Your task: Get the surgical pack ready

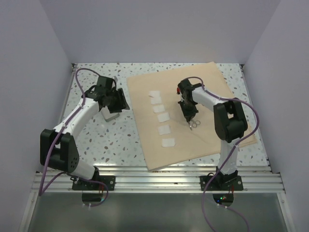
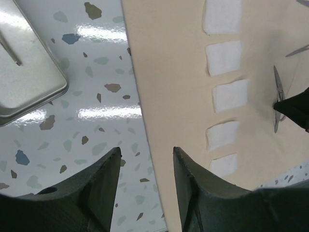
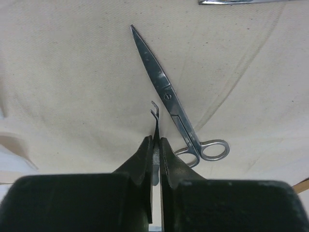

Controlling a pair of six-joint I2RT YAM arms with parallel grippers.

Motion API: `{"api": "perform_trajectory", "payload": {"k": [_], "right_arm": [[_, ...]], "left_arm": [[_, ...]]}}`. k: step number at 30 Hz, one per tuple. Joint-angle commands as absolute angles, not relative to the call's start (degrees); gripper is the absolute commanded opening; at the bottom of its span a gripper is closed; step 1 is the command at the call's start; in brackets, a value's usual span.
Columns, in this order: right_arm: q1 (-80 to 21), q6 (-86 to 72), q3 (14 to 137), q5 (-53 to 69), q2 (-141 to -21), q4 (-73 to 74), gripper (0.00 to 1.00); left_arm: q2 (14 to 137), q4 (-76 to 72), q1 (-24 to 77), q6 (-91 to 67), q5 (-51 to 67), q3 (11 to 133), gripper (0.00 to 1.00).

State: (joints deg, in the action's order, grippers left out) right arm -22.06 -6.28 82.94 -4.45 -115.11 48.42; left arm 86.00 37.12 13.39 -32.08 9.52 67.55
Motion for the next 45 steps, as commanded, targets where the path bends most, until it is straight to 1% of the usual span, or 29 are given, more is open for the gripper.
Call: {"api": "perform_trajectory", "payload": {"k": [1,4,5,7,8,10,12,14,19,25,28,29,31,34,35,36,38,39,40,41,44,45], "right_arm": [[-22.1,-8.5,88.7,-6.1,-110.4,52.0,0.01],[-22.1,-13.8,91.9,-1.6,-108.1,53.4,0.0],[-22.1,-18.4,92.2,4.2,-107.5,52.9,0.0],[-22.7,-24.1,91.8,9.0,-106.2,49.2,0.0],[-23.8,-29.9,91.3,12.1,-105.7,45.6,0.0],[-25.0,-36.1,89.1,14.9,-104.5,40.9,0.0],[-27.2,-42.6,88.5,16.8,-104.4,36.1,0.0],[-29.3,-45.4,90.7,16.2,-105.6,36.1,0.0],[-32.5,-49.4,93.9,17.0,-107.7,35.3,0.0],[-33.7,-51.1,94.0,18.4,-106.8,33.7,0.0],[-33.8,-51.0,94.0,18.7,-106.5,33.9,0.0],[-33.8,-51.1,93.8,19.0,-106.3,33.8,0.0],[-33.9,-51.3,93.3,19.7,-105.9,33.1,0.0],[-34.0,-51.0,93.4,20.7,-105.9,32.8,0.0],[-33.9,-50.6,93.6,20.5,-106.0,33.4,0.02],[-33.4,-49.2,94.8,19.1,-106.2,35.1,0.27],[-32.1,-46.9,95.3,18.3,-106.3,37.5,0.52],[-31.1,-45.5,95.7,17.2,-106.3,38.5,0.69],[-28.9,-42.2,95.7,16.1,-105.6,40.5,0.76],[-27.5,-40.4,95.6,15.0,-105.1,41.8,0.81],[-22.9,-31.2,95.4,11.2,-104.1,46.3,0.82],[-22.1,-29.1,95.6,9.7,-104.3,47.9,0.81]], "left_arm": [[82.8,32.1,14.4,-31.4,14.8,66.6,0.52],[82.2,27.4,15.5,-33.2,19.6,65.2,0.57],[82.0,24.1,16.3,-33.7,21.8,64.2,0.58],[81.7,21.0,17.7,-35.6,23.1,63.5,0.63],[81.7,18.5,19.2,-36.2,24.2,63.4,0.64],[82.2,16.0,22.0,-37.2,24.3,63.9,0.67],[83.4,15.6,23.7,-37.3,23.8,64.6,0.67],[84.3,15.7,25.4,-37.5,23.7,65.1,0.67],[85.2,14.0,27.8,-38.8,22.8,63.8,0.65],[86.6,16.6,28.5,-38.3,21.4,63.7,0.62],[87.2,17.1,28.6,-38.0,21.5,63.7,0.56],[87.7,17.1,28.6,-38.0,21.7,63.8,0.52],[88.2,17.2,28.7,-37.9,22.1,64.0,0.48],[89.6,18.0,28.7,-37.2,21.7,65.2,0.24],[90.3,18.6,28.6,-36.9,21.3,65.8,0.09],[91.0,20.2,28.3,-36.0,19.9,67.0,0.0],[91.7,23.1,27.4,-35.1,17.1,68.7,0.0],[91.8,24.3,26.8,-34.2,15.7,69.7,0.0],[92.1,26.7,24.7,-33.8,13.4,70.0,0.0],[92.1,27.8,23.4,-33.4,12.2,70.2,0.0],[92.0,30.9,17.2,-31.6,7.3,70.2,0.0],[92.3,31.5,15.6,-31.1,5.6,70.4,0.0]]}}
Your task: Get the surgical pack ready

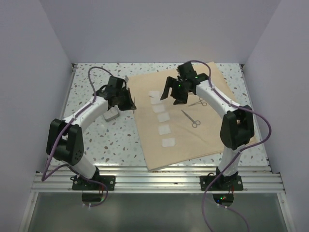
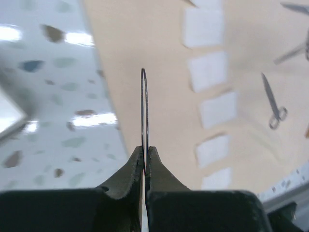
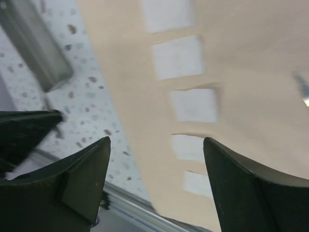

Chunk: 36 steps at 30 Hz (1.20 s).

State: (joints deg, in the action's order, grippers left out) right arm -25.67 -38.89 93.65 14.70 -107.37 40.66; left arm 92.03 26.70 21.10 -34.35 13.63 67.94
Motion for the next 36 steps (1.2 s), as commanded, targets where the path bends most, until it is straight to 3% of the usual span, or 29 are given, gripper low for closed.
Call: {"api": "perform_trajectory", "payload": {"k": [1,8,19,33,36], "right_arm": [[-21.0,-24.9,95.7,7.0,-104.4,49.1,0.8],[-20.5,-17.4,91.9,0.2,-105.6,52.7,0.72],[-20.2,-16.3,89.3,-2.5,-107.0,51.6,0.72],[-19.3,-11.3,88.8,-5.0,-109.4,52.9,0.73],[-18.9,-9.1,88.3,-5.6,-109.6,53.4,0.68]], "left_arm": [[92.6,33.2,12.5,-31.0,2.7,70.7,0.0],[100.7,36.6,4.3,-30.1,-4.4,76.6,0.0],[111.8,39.6,2.1,-31.6,-3.0,84.1,0.0],[110.9,39.5,1.3,-29.9,-0.4,84.2,0.4],[107.7,40.8,1.1,-30.0,0.9,83.1,0.42]]}}
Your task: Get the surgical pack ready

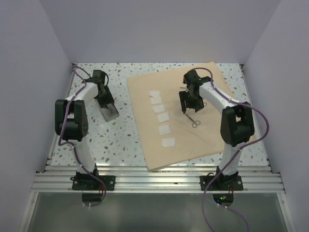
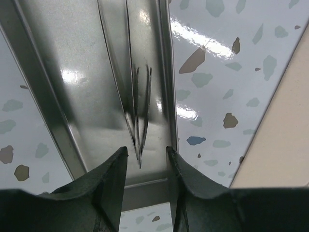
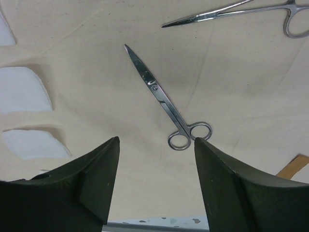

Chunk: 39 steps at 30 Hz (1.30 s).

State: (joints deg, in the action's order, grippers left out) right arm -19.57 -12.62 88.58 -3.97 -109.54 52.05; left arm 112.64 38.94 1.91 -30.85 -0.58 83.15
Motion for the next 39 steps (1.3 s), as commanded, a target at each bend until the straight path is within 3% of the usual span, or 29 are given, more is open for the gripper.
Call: {"api": "perform_trajectory", "payload": {"k": [1,6,10,20,31,33,35,39], "right_arm": [[-18.8,-8.4,87.7,-4.9,-109.6,53.3,0.66],[-18.8,-6.4,88.0,-3.8,-113.7,50.5,0.63],[-18.9,-5.4,88.0,-4.2,-116.5,49.0,0.52],[-19.0,-5.1,87.8,-6.2,-119.5,45.5,0.5],[-19.0,-4.6,89.5,-8.0,-119.9,46.4,0.21],[-18.9,-4.5,90.3,-7.9,-119.4,47.2,0.08],[-18.9,-4.8,91.3,-8.2,-119.1,48.7,0.02],[-19.0,-5.8,92.6,-8.1,-115.5,50.4,0.0]], "left_arm": [[106.4,40.9,1.1,-29.9,1.5,82.0,0.42],[98.2,39.4,2.1,-30.4,8.2,77.1,0.42],[93.4,38.1,4.8,-31.3,10.5,71.6,0.42],[89.2,37.7,6.8,-31.5,11.0,67.7,0.43],[89.3,37.9,9.1,-32.0,11.3,68.0,0.43],[89.2,37.9,9.9,-32.0,11.3,68.0,0.43],[89.1,37.5,10.5,-32.0,12.2,67.9,0.45],[88.5,32.9,13.3,-31.6,16.1,67.5,0.55]]}}
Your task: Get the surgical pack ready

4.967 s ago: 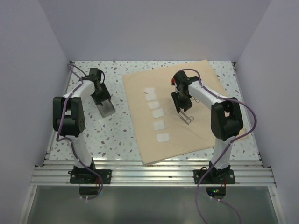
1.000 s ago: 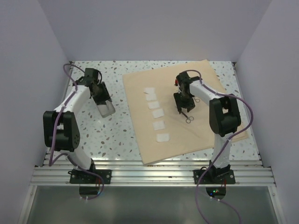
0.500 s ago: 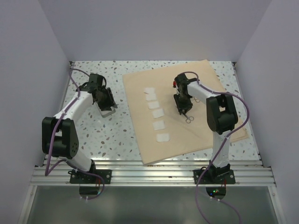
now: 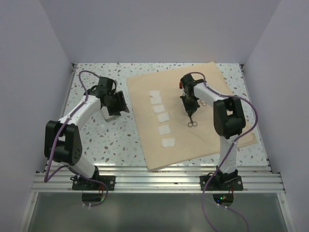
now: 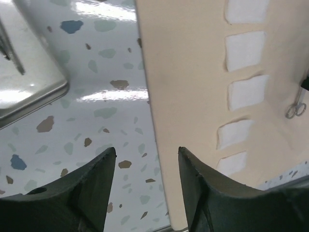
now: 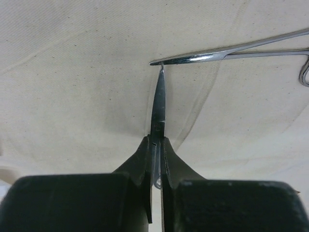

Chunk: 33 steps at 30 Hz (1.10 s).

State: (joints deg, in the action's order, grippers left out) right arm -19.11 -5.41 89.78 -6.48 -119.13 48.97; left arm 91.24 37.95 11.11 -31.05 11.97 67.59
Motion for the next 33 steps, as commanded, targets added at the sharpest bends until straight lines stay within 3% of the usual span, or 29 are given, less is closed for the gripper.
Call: {"api": "perform_trajectory", "payload": {"k": [1,5,9,17,23,26,27,29,30,31,33], "right_arm": [[-18.9,-6.4,92.8,-7.7,-114.8,51.0,0.0],[-19.0,-9.8,94.7,-1.7,-112.2,52.1,0.0],[-19.7,-18.0,94.1,12.7,-109.3,48.5,0.0],[-25.9,-29.3,98.1,17.0,-109.0,43.4,0.0],[-28.7,-33.7,98.5,19.4,-108.6,40.2,0.0],[-29.1,-34.6,98.8,20.3,-108.9,39.7,0.0],[-29.0,-34.9,98.8,20.4,-109.1,39.7,0.0],[-29.0,-35.2,99.1,20.2,-109.0,40.3,0.0],[-29.0,-34.9,99.3,19.5,-109.1,40.4,0.0],[-28.9,-34.5,100.1,18.7,-109.2,41.3,0.07],[-28.2,-32.9,101.7,15.7,-109.9,43.3,0.33]], "left_arm": [[88.2,31.5,14.0,-31.5,17.4,67.2,0.59],[87.5,22.2,16.9,-33.3,26.2,64.4,0.68],[89.7,14.2,21.6,-35.1,29.6,65.3,0.74],[96.5,8.0,27.9,-39.2,32.8,67.8,0.75],[97.6,7.6,29.7,-40.3,33.0,66.7,0.71],[97.1,7.3,29.7,-40.3,33.2,65.7,0.53],[97.1,7.6,29.5,-40.1,33.2,65.7,0.32],[97.3,10.4,29.2,-38.9,32.0,66.5,0.07],[97.2,11.1,28.7,-38.7,31.5,66.6,0.0],[97.1,11.6,28.3,-38.4,30.9,66.6,0.0],[96.3,13.8,25.6,-37.6,29.7,66.4,0.0]]}}
